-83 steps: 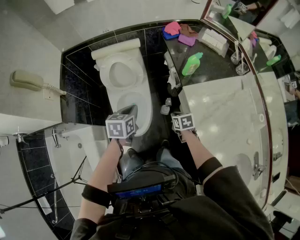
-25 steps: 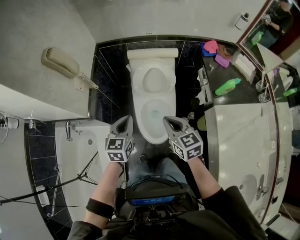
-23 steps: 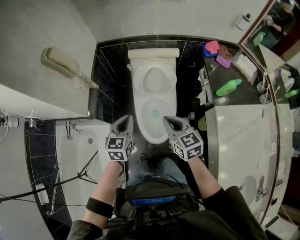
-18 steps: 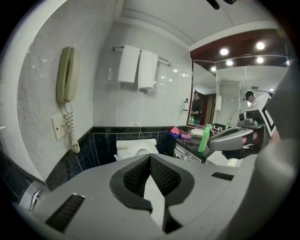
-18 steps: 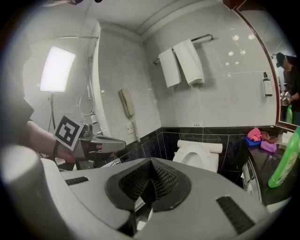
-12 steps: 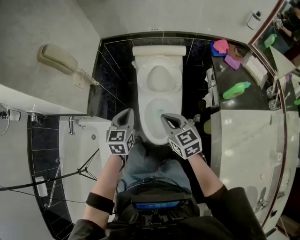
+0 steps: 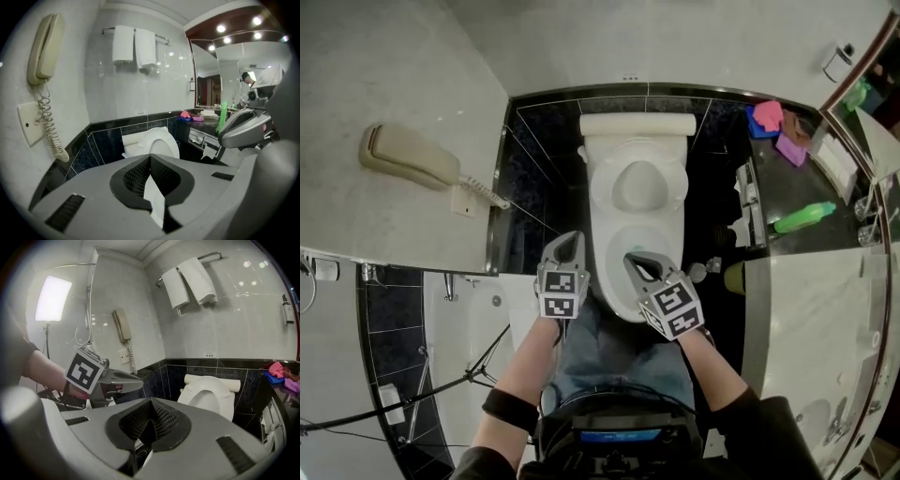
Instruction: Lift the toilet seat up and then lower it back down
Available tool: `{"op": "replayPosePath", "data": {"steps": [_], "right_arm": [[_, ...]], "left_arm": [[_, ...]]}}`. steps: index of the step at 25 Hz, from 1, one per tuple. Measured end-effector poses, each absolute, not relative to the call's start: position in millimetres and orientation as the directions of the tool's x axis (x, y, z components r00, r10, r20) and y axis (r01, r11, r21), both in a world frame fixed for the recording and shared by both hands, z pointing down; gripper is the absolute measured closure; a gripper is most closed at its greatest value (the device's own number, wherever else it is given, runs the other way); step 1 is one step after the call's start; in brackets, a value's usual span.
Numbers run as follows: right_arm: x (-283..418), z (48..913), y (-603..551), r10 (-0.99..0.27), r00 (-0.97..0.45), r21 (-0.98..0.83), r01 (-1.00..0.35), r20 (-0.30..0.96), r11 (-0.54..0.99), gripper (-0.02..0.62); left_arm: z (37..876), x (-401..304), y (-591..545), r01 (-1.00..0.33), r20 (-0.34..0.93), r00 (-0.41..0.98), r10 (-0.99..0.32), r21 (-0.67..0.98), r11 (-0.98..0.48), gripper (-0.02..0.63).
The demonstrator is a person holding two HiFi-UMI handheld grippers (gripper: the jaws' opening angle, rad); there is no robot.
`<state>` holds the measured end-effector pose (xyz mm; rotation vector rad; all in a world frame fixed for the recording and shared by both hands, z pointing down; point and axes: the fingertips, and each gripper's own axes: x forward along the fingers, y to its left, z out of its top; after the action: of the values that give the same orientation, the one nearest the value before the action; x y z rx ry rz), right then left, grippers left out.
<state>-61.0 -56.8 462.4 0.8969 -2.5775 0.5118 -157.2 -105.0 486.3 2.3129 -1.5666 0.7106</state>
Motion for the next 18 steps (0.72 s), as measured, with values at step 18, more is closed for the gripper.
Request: {"op": "replayPosePath", "data": {"steps": [18], "right_arm": [[-130,618,-178,-0.51,-0.709,-0.239,-0.669,0.487,0.704,0.589]], "left_arm": [[686,-222,-291,-0.806,0.635,0.238,-0.735,-0.293,-0.514,0.42]]}}
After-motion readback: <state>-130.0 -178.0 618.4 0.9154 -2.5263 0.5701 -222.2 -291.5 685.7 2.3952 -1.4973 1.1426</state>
